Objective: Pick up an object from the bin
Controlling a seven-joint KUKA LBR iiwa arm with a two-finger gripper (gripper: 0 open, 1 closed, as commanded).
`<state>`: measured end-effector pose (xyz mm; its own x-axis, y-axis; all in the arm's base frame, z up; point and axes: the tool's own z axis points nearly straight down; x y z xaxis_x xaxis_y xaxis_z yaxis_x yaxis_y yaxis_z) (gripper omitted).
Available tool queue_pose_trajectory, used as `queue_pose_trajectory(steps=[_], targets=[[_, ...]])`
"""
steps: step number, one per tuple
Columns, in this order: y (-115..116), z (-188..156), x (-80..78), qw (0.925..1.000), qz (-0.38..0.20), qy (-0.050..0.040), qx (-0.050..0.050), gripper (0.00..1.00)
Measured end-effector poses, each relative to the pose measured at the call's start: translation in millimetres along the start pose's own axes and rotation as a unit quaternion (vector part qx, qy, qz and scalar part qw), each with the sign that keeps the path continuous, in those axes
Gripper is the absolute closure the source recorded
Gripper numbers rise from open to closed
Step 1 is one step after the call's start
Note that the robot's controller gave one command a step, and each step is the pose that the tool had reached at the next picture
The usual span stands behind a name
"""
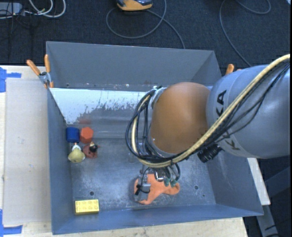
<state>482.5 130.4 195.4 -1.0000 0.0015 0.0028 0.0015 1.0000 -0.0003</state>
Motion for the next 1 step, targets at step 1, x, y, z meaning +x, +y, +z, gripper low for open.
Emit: queue_pose_trajectory(steps=[1], targets=[[-17.3, 9.8, 0.5, 0.9994, -0.033, 0.0, -0.001, 0.0]])
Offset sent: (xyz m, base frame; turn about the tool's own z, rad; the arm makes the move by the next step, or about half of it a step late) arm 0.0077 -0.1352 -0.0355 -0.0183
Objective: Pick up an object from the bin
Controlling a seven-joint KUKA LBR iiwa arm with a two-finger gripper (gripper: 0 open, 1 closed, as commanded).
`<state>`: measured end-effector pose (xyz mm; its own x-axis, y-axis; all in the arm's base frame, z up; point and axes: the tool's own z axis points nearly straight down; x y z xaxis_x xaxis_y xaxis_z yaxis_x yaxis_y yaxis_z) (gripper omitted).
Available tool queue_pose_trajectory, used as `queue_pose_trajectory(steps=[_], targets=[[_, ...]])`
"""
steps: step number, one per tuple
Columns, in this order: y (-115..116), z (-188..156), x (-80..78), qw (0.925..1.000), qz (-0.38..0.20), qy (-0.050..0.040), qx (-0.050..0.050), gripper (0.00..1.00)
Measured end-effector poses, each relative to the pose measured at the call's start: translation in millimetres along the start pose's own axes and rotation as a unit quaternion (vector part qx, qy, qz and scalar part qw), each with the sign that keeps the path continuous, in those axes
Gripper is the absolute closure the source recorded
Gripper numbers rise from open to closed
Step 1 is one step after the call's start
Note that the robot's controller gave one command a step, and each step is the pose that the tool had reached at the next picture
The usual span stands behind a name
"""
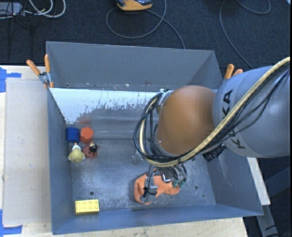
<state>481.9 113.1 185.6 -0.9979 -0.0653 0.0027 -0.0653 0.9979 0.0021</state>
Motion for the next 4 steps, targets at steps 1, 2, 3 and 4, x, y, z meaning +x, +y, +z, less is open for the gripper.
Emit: queue_pose_trajectory(steps=[1, 2, 3, 4], targets=[[-71, 16, 0.2, 1.0, -0.004, 0.0015, 0.001, 0.0], [-87, 61, 6.7, 0.9989, 0.047, -0.0001, 0.001, 0.0], [-71, 111, 4.8, 0.9907, -0.136, 0.0037, 0.0, 1.0], [-71, 111, 4.8, 0.9907, -0.136, 0.0037, 0.0, 1.0]])
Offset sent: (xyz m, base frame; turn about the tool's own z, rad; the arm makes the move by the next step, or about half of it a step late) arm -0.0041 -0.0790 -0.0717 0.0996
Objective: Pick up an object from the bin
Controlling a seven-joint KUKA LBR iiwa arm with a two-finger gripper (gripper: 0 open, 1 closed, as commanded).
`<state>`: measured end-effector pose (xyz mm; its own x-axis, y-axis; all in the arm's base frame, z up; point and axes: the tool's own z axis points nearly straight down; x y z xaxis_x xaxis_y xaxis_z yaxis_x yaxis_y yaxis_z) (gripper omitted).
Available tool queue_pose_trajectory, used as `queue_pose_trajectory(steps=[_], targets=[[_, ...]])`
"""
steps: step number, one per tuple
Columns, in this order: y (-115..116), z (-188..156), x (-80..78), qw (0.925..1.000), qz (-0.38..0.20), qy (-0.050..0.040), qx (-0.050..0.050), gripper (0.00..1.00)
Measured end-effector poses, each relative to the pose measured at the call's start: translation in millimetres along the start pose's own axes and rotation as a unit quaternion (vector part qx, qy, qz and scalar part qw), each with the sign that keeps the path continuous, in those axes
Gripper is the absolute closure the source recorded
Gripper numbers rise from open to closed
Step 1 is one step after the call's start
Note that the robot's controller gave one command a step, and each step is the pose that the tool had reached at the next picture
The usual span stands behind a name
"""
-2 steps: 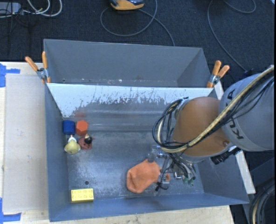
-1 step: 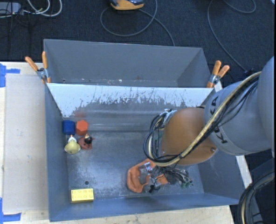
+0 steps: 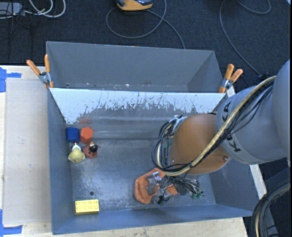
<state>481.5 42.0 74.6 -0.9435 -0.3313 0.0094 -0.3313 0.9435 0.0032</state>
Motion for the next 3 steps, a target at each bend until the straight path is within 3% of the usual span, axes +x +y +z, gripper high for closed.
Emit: queue_pose_trajectory(steps=[1, 2, 3], targets=[[-3, -46, 8.2, 1.0, -0.005, 0.0036, -0.001, 1.0], [-13, -110, 4.6, 1.0, 0.005, 0.0017, -0.001, 1.0], [0, -155, -3.9, 0.9998, -0.019, 0.004, -0.001, 1.0]])
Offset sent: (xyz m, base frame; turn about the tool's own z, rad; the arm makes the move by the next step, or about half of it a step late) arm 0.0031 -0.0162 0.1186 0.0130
